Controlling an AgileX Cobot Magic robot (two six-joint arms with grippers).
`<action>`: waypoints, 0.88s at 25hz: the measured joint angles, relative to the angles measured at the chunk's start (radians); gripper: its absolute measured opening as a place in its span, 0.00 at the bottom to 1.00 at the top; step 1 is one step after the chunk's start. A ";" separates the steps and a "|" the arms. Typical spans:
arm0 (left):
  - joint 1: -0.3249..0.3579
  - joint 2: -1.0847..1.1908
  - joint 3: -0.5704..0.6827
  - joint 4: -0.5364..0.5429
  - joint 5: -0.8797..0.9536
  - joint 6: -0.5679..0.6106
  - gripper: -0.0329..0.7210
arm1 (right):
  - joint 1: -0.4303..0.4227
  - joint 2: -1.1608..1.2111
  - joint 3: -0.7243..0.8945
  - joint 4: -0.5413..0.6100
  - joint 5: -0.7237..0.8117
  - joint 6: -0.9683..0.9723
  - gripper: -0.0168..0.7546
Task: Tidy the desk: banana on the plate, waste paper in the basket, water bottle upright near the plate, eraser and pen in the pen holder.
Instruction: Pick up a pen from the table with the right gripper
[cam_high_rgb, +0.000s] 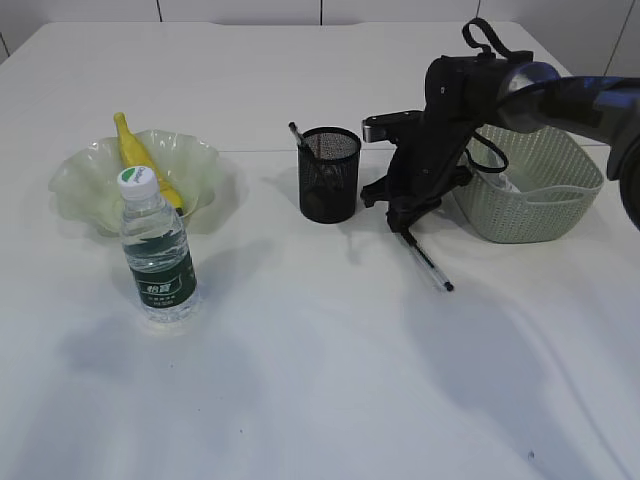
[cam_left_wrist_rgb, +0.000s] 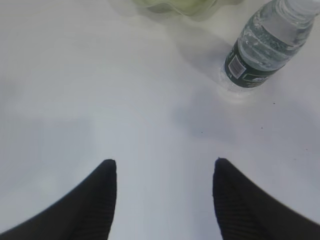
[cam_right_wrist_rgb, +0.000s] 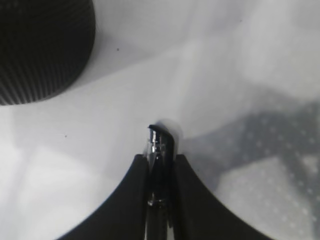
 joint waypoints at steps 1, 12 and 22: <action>0.000 0.000 0.000 0.000 0.000 0.000 0.61 | 0.000 0.000 -0.004 0.000 0.007 0.000 0.11; 0.000 0.000 0.000 0.000 0.002 0.000 0.61 | 0.000 -0.085 -0.004 0.000 0.072 0.000 0.11; 0.000 0.000 0.000 0.000 0.020 0.000 0.61 | 0.000 -0.203 -0.004 0.022 0.197 0.000 0.11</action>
